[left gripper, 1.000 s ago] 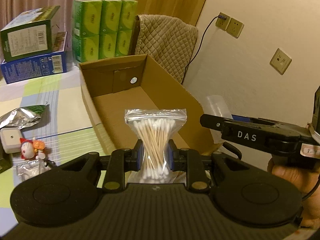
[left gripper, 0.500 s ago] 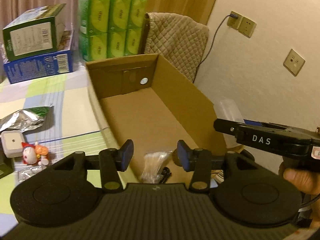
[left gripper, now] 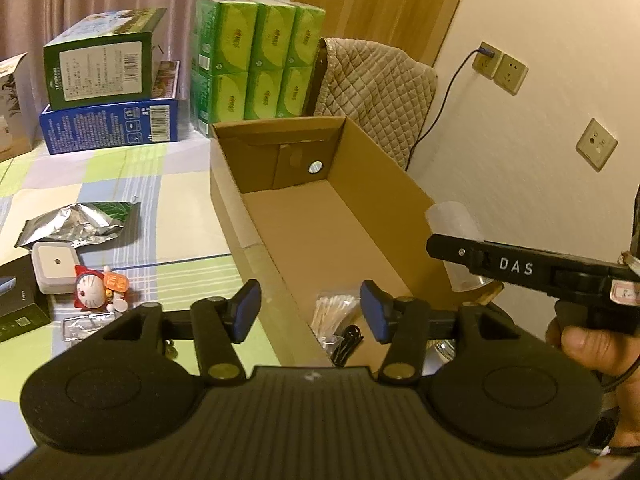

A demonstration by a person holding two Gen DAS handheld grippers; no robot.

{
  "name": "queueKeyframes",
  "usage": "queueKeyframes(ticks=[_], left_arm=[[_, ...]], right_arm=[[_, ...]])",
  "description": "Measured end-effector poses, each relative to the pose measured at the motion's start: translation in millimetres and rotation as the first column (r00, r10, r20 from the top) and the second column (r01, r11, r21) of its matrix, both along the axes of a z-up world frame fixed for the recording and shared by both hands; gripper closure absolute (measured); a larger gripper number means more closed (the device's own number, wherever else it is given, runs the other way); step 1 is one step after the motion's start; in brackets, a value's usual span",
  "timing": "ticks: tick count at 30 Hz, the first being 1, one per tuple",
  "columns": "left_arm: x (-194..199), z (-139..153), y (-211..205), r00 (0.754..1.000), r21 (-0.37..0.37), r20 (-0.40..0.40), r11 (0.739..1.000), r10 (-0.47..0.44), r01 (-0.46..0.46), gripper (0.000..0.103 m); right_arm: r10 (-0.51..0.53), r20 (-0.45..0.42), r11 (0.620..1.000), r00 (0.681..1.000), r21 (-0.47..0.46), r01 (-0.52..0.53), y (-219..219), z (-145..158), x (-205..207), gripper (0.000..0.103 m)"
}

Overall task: Organize objects
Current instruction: 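Open the left gripper to drop the swab bag while the right gripper drops the cup into the box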

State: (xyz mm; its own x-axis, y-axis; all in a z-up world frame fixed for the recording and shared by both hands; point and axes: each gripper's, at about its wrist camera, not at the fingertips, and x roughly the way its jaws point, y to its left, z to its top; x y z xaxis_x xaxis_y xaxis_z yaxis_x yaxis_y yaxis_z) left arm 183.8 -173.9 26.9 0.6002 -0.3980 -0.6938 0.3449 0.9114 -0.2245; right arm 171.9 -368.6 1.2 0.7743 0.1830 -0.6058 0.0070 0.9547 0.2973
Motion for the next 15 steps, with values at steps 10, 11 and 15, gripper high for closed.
queueKeyframes(ticks=[10, 11, 15], left_arm=[[-13.4, 0.2, 28.3, 0.999, -0.001, 0.000, 0.999, 0.049, -0.049, 0.033], [-15.6, 0.3, 31.9, 0.998, 0.000, -0.001, 0.998, 0.055, -0.055, 0.033], [-25.9, 3.0, 47.6, 0.997, -0.001, 0.000, 0.997, 0.078, -0.078, 0.028]], right_arm=[[-0.044, 0.030, 0.999, 0.999, 0.028, 0.043, -2.6, 13.7, -29.6, 0.020], [-0.047, 0.030, 0.998, 0.998, 0.033, 0.046, -1.8, 15.3, -33.0, 0.020], [-0.035, 0.044, 0.999, 0.998, 0.027, 0.034, 8.5, 23.7, -47.1, 0.020]])
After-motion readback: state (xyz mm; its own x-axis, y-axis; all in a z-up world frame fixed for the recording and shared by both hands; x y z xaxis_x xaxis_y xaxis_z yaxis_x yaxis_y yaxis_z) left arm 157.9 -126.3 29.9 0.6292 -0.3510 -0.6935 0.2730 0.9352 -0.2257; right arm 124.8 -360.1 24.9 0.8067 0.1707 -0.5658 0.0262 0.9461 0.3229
